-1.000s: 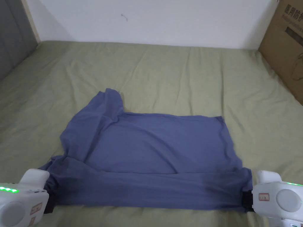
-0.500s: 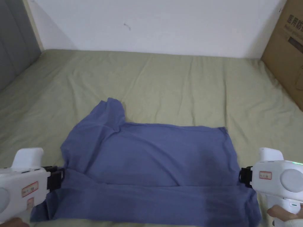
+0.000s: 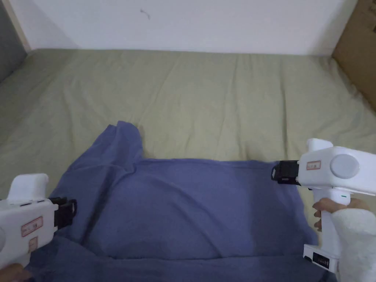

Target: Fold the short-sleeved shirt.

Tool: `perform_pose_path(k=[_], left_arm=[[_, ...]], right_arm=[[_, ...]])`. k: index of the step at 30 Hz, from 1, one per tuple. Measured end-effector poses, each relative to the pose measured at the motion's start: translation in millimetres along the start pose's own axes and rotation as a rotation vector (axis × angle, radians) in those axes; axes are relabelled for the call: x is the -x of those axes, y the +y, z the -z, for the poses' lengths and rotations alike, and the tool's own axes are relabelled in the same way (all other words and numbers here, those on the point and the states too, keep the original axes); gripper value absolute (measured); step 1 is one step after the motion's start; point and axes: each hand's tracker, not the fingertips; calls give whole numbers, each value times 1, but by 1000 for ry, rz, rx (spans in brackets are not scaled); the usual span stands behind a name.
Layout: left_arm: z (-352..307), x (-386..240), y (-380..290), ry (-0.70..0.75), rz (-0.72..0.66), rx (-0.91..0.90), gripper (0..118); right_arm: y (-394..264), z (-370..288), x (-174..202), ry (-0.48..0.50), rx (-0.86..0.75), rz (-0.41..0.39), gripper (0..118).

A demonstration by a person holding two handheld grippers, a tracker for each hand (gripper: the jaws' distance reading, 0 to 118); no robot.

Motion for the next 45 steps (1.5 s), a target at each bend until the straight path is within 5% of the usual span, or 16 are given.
perform_pose_path(k=[12, 13, 15, 16, 27, 28, 29, 31, 32, 41, 44, 45], left_arm=[[49, 3, 25, 23, -11, 36, 1], [51, 5, 25, 26, -17, 38, 1], [53, 6, 25, 32, -18, 43, 1], [54, 7, 25, 36, -16, 48, 1], [64, 26, 49, 56, -67, 11, 2], [69, 29, 57, 63, -68, 13, 7], [76, 33, 65, 70, -65, 16, 32], [98, 40, 84, 88, -42, 59, 101], [109, 44, 92, 83, -36, 80, 118], [195, 59, 119, 106, -92, 164, 111], [220, 49, 116, 82, -76, 216, 94], [219, 39, 113, 177, -15, 232, 92]], right_arm=[[41, 104, 5, -126, 135, -74, 61], [41, 100, 12, -146, 120, -118, 51], [42, 92, 24, -180, 103, -155, 13], [41, 88, 29, -175, 106, -193, 6], [59, 47, 33, -110, 34, -194, 6], [60, 47, 32, -111, 36, -199, 6], [60, 46, 33, -114, 44, -198, 6], [57, 41, 34, -104, 36, -225, 6], [57, 42, 35, -110, 36, -243, 6], [51, 51, 30, -124, 52, -262, 6], [52, 61, 24, -120, 58, -236, 6], [52, 64, 24, -121, 63, -233, 6]])
